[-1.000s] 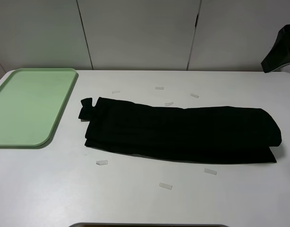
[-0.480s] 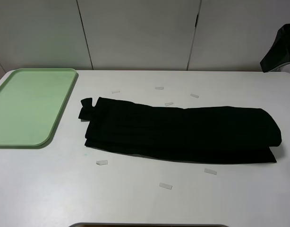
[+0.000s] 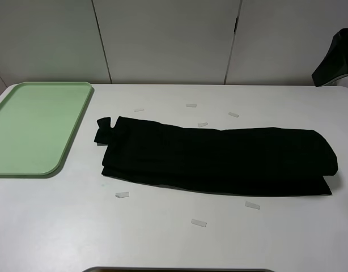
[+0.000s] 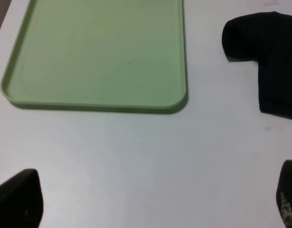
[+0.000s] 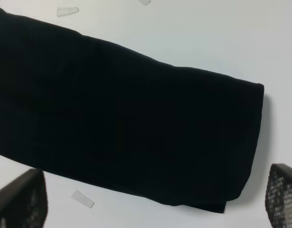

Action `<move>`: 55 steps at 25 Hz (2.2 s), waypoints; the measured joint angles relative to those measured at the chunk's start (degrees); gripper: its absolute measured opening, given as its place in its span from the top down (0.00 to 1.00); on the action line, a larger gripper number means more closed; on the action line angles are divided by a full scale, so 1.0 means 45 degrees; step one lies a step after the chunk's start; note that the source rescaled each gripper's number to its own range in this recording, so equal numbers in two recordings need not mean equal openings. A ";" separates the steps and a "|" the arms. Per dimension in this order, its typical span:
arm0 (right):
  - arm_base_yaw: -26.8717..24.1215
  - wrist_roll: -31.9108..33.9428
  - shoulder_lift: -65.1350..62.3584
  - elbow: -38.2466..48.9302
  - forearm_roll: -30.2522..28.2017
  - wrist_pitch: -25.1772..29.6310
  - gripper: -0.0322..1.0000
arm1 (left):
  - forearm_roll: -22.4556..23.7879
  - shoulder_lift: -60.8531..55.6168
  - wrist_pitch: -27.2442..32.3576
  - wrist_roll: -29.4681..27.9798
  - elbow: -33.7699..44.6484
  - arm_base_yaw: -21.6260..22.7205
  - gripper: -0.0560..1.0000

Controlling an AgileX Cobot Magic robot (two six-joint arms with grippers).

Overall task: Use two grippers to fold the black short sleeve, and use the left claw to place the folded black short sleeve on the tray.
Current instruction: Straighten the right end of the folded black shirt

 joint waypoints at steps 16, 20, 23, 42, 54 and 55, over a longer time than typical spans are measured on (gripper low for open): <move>0.0000 0.0557 0.0767 0.0000 -0.0551 0.0026 0.00 | 0.0000 0.0000 0.0000 0.0000 0.0000 0.0039 0.02; -0.0122 0.1017 0.2218 0.0000 -0.1372 -0.0104 0.00 | 0.0000 0.0000 0.0000 0.0000 0.0000 0.0039 0.02; -0.0849 0.1103 0.3429 0.0000 -0.1509 -0.0422 0.00 | 0.0000 0.0000 0.0000 0.0000 0.0000 0.0039 0.02; -0.3703 -0.0708 0.9246 0.0000 -0.1013 -0.2526 0.00 | 0.0000 0.0000 0.0000 0.0000 0.0000 0.0039 0.02; -0.3703 -0.2307 1.0668 0.0440 0.0322 -0.3788 0.00 | 0.0000 0.0000 -0.0010 0.0000 0.0000 0.0039 0.02; -0.3703 -0.2339 1.0635 0.0604 0.0334 -0.4003 0.00 | 0.0000 0.0000 -0.0010 0.0000 0.0000 0.0039 0.02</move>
